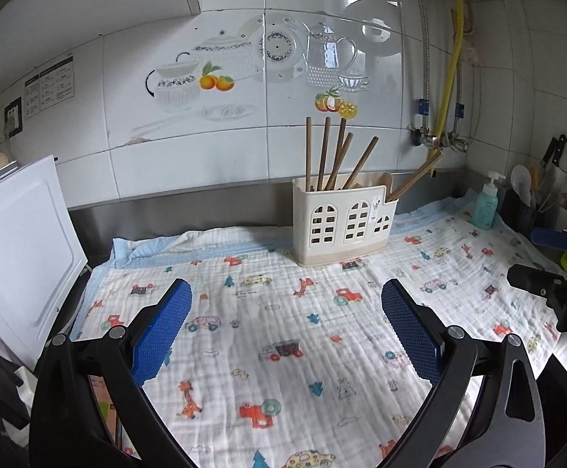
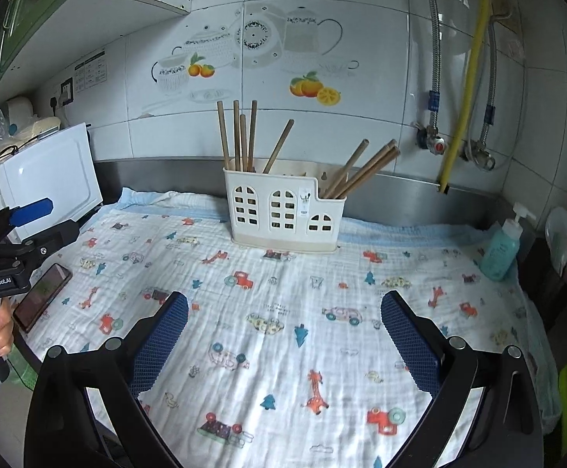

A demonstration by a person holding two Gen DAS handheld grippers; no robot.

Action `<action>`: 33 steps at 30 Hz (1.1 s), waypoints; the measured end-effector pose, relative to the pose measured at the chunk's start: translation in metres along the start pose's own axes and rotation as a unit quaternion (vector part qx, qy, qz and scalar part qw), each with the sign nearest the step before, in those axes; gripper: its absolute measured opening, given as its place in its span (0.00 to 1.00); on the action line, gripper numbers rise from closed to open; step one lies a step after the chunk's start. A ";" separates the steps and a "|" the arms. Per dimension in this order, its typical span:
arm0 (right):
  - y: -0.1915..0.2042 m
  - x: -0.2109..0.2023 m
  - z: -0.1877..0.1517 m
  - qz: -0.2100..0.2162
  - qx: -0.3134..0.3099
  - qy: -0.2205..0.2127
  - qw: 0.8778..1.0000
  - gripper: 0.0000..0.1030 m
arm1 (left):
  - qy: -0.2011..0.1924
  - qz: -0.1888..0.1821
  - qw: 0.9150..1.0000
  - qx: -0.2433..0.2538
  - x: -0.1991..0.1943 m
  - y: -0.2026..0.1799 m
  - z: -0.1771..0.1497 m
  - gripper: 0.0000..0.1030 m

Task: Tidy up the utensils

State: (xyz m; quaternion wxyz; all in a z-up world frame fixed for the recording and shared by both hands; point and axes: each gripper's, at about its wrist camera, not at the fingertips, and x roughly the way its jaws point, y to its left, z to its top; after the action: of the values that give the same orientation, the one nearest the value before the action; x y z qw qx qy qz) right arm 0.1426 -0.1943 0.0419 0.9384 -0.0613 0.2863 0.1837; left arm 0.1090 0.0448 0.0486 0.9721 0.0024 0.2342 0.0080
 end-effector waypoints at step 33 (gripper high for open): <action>0.004 -0.040 -0.022 -0.001 0.040 -0.029 0.999 0.93 | -0.046 0.003 0.999 -0.012 -0.041 -0.011 -0.020 0.94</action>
State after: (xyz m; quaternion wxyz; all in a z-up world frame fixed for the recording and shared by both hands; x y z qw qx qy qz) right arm 0.0987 -0.2078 0.0457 0.9482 -0.0187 0.2661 0.1727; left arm 0.0635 0.0330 0.0492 0.9817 -0.0080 0.1896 0.0134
